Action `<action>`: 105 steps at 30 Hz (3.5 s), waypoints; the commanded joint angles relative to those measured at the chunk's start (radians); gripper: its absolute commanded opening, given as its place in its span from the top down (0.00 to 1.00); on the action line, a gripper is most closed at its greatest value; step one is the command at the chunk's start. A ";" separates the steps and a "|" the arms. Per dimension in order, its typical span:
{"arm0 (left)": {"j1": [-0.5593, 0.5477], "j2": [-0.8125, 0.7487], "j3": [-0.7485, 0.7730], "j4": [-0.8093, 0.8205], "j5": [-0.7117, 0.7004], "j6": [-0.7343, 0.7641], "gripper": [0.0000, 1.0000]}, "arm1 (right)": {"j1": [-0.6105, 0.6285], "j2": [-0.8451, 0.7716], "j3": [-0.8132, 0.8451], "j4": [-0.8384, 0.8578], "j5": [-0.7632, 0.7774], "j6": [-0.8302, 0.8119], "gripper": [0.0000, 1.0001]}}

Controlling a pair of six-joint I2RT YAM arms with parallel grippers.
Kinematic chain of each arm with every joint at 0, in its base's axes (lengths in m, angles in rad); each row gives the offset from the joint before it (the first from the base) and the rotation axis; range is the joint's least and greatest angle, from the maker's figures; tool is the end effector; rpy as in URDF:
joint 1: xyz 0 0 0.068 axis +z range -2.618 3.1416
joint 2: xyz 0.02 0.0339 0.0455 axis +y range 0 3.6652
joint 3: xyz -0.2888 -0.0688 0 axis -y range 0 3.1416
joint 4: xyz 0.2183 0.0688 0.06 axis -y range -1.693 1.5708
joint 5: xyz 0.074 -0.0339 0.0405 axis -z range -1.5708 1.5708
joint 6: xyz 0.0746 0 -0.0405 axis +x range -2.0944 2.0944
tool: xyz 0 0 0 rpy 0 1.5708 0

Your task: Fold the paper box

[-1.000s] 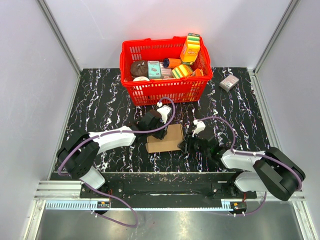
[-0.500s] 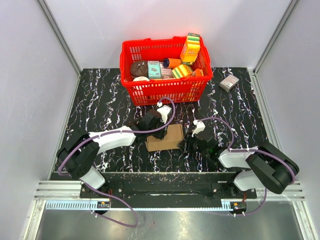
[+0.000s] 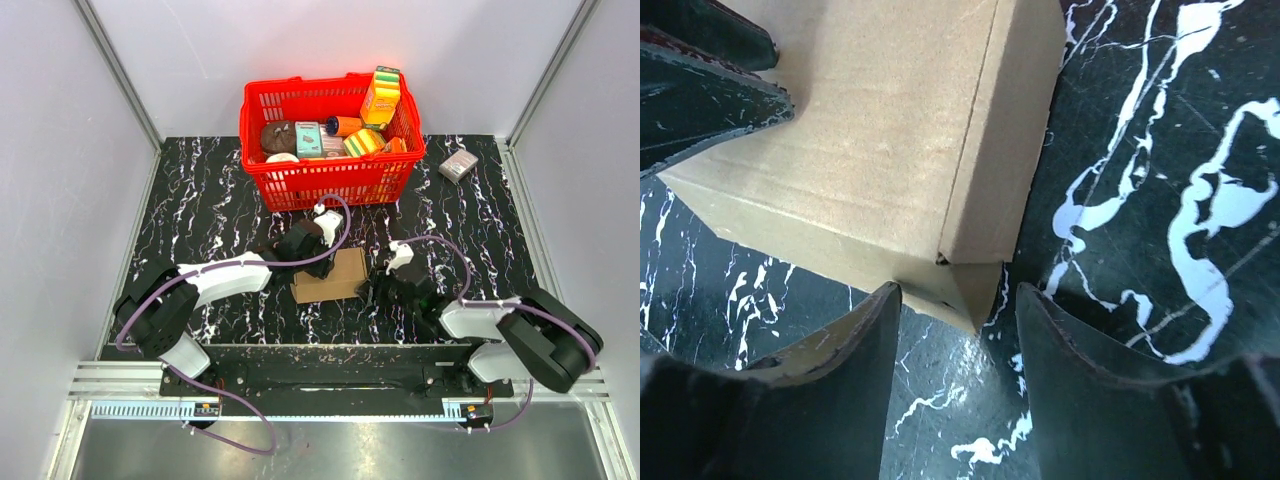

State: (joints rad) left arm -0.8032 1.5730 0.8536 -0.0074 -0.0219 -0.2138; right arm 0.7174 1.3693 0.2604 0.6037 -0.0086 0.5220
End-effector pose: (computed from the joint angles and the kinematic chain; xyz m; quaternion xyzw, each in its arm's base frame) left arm 0.2341 -0.2402 0.2049 0.2607 0.8742 -0.1907 0.3626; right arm 0.1829 0.1604 0.1559 -0.0862 0.8571 0.2980 0.4113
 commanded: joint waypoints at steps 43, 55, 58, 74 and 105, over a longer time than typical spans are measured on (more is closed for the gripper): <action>-0.324 -1.243 -0.838 0.195 -0.601 -0.338 0.01 | 0.005 -0.628 0.020 -0.473 0.062 0.019 0.35; -0.471 -1.120 -0.715 0.127 -0.673 -0.309 0.01 | 0.004 -0.742 0.010 -0.548 0.059 0.030 0.34; -0.547 -1.134 -0.682 0.063 -0.765 -0.311 0.01 | 0.005 -0.740 0.014 -0.542 0.053 0.032 0.34; -0.731 -1.038 -0.668 0.011 -1.032 -0.370 0.01 | 0.005 -0.745 0.042 -0.573 0.053 0.015 0.34; -0.838 -0.953 -0.488 -0.376 -1.238 -0.654 0.01 | 0.005 -0.574 0.146 -0.562 0.064 -0.031 0.33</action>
State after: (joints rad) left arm -1.6650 0.6724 0.3157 -0.1574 -1.1320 -0.6170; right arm 0.7181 0.7338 0.3092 -0.0029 0.0353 0.5270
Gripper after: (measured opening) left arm 0.987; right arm 0.668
